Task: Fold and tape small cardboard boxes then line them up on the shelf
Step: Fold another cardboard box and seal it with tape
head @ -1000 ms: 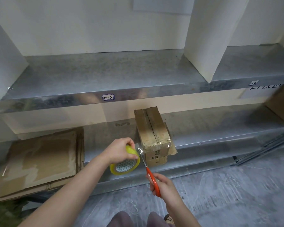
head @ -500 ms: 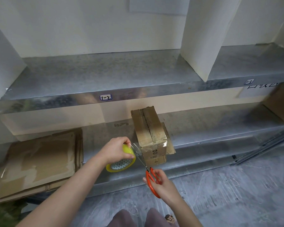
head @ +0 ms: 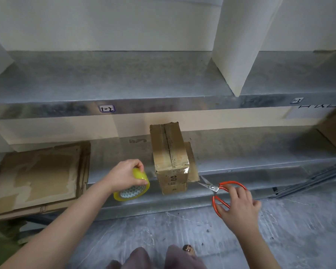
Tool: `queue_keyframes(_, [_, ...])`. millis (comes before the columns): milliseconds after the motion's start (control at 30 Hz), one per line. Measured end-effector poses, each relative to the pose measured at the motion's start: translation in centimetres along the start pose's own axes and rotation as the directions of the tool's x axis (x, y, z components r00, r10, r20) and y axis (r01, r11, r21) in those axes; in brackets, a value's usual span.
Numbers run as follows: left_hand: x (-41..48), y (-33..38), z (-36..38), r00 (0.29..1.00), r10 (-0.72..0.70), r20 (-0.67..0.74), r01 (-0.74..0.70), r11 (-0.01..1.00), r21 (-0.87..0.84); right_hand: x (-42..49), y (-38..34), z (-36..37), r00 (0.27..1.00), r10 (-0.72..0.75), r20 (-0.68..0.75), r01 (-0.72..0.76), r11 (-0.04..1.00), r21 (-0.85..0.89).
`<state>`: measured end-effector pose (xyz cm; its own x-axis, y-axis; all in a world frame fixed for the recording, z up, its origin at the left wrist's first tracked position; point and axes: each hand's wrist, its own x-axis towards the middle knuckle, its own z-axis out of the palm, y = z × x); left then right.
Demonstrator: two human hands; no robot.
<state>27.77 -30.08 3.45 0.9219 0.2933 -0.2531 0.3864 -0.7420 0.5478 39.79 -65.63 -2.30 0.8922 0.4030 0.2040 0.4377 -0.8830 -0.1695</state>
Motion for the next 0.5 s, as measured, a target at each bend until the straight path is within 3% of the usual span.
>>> queue_keyframes(133, [-0.1, 0.6, 0.1, 0.999, -0.046, -0.019, 0.046, 0.999, -0.005, 4.4, 2.9, 2.2, 0.994, 0.104, -0.015, -0.102, 0.992, 0.079])
queue_keyframes(233, [-0.5, 0.9, 0.0, 0.996, -0.088, -0.031, 0.088, 0.996, -0.02, 8.4, 3.0, 4.3, 0.978, 0.188, 0.094, -0.202, 0.964, 0.175])
queue_keyframes(500, [-1.2, 1.9, 0.5, 0.987, -0.151, -0.051, 0.151, 0.989, -0.008, 14.8, 2.7, 9.4, 0.916, 0.07, 0.396, -0.136, 0.981, 0.141])
